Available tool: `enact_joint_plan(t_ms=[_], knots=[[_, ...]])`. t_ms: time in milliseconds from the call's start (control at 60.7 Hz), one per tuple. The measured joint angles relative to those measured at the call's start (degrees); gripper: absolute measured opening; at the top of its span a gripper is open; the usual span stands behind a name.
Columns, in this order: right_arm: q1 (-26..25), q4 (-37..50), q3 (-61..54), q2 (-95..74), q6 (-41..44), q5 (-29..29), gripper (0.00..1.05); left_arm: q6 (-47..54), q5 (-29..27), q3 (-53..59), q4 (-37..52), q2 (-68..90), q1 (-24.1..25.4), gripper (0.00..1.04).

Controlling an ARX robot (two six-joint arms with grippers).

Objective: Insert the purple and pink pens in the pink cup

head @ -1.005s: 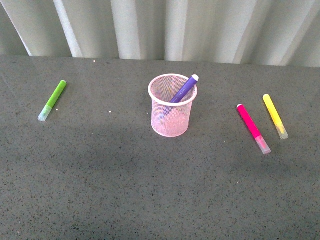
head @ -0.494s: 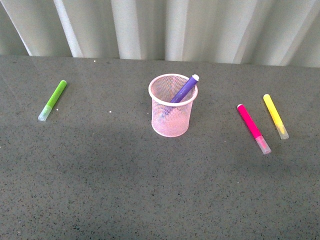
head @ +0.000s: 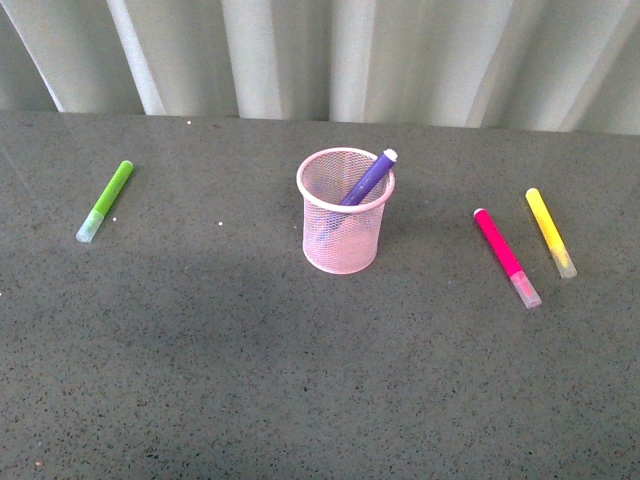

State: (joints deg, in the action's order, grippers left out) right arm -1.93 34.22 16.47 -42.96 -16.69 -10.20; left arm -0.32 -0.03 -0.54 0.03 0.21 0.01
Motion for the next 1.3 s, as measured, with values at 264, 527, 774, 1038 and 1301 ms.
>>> enact_joint_plan(t_ms=[264, 527, 774, 1038, 1301], knots=[[4.85, -14.86, 29.86, -41.16, -1.53, 13.42, 0.98, 0.02, 0.00, 0.00, 0.00, 0.00, 0.00, 0.98], [10.43, -37.16, 55.74, -67.91, 8.59, 19.52, 0.98, 0.02, 0.00, 0.00, 0.00, -0.02, 0.00, 0.98], [13.73, -42.25, 59.04, -75.49, 16.11, 19.67, 0.98, 0.02, 0.00, 0.00, 0.00, -0.02, 0.00, 0.98], [15.19, -40.63, 57.13, -76.85, 13.99, 17.86, 0.98, 0.02, 0.02, 0.00, 0.00, -0.02, 0.00, 0.98], [15.10, -37.27, 55.36, -81.88, 11.78, 16.17, 0.98, 0.02, 0.00, 0.00, 0.00, -0.02, 0.00, 0.98]])
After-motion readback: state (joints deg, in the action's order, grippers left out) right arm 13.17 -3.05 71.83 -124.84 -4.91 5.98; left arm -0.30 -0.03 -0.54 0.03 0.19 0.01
